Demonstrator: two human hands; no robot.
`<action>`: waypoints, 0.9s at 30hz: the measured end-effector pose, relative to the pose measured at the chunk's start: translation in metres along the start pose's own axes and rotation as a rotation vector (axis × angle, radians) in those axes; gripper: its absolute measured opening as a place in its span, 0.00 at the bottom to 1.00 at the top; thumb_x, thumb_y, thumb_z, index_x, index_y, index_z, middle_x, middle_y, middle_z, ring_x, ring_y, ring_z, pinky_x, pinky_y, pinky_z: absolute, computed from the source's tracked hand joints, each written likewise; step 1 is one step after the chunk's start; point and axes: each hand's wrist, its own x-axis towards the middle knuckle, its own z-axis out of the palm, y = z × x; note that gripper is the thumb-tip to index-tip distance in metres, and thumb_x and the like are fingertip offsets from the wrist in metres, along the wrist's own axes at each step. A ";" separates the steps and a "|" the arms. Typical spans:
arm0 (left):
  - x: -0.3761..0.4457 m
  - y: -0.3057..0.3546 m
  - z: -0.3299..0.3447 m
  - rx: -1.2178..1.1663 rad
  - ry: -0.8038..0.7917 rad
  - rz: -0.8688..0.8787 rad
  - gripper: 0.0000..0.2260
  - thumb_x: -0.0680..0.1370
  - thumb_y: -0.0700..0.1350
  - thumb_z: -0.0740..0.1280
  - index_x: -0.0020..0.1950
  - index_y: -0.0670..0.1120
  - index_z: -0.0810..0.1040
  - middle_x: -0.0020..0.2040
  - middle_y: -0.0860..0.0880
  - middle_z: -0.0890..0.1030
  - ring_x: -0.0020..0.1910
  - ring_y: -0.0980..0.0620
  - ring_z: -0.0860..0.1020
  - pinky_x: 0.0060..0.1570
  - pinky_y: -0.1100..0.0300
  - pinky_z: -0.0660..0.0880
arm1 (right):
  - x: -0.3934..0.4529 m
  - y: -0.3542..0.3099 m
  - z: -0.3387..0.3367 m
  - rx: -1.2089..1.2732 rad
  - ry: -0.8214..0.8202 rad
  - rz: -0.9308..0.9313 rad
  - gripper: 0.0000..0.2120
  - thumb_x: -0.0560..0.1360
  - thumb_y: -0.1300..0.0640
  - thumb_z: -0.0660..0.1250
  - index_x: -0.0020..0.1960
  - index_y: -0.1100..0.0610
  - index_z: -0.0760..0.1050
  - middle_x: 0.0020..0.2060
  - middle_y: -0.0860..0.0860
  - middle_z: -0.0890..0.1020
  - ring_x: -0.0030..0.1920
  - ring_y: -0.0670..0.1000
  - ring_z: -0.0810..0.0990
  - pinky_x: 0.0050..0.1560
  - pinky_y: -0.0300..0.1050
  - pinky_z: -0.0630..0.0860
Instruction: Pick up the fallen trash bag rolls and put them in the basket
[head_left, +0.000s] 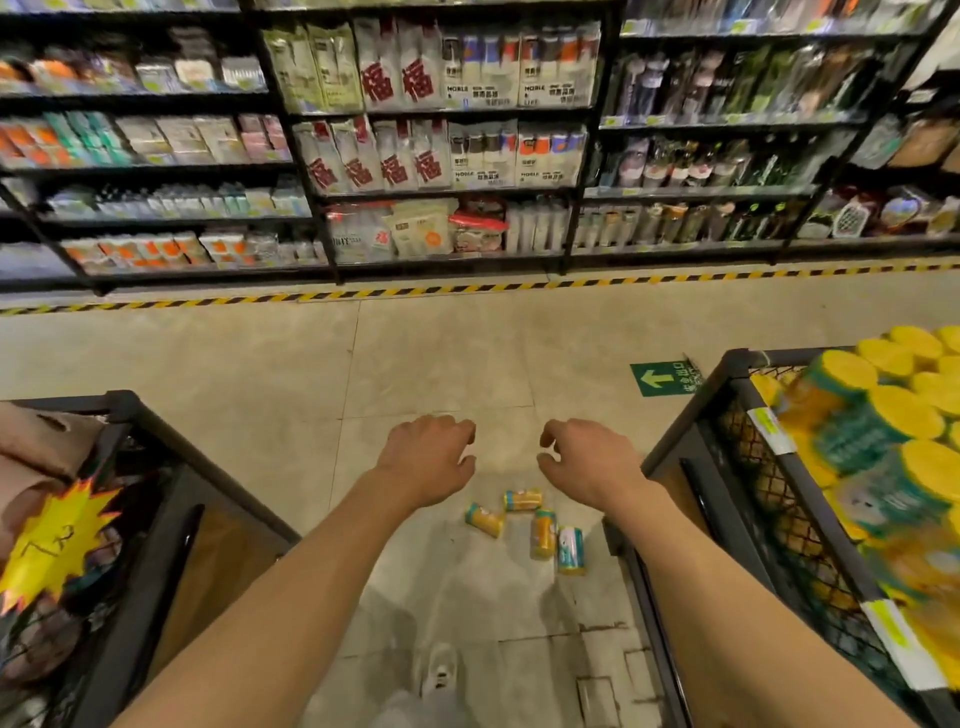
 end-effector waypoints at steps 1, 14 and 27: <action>0.017 -0.004 0.005 -0.006 -0.009 0.012 0.17 0.80 0.56 0.58 0.66 0.51 0.72 0.60 0.48 0.78 0.58 0.46 0.76 0.52 0.52 0.74 | 0.015 0.005 0.002 -0.001 -0.006 0.004 0.16 0.79 0.45 0.61 0.63 0.50 0.75 0.57 0.51 0.81 0.58 0.56 0.79 0.53 0.50 0.76; 0.238 -0.065 0.161 0.086 -0.166 0.193 0.18 0.79 0.54 0.59 0.67 0.49 0.70 0.59 0.48 0.77 0.57 0.45 0.74 0.52 0.52 0.68 | 0.223 0.086 0.131 0.056 -0.115 0.095 0.21 0.79 0.40 0.63 0.67 0.47 0.72 0.60 0.50 0.79 0.60 0.55 0.77 0.53 0.50 0.77; 0.353 -0.080 0.490 0.042 -0.229 0.222 0.25 0.77 0.59 0.62 0.72 0.52 0.64 0.59 0.50 0.76 0.57 0.47 0.74 0.54 0.53 0.70 | 0.361 0.192 0.442 0.003 -0.219 -0.021 0.26 0.77 0.39 0.66 0.71 0.46 0.68 0.63 0.50 0.76 0.62 0.55 0.75 0.47 0.46 0.66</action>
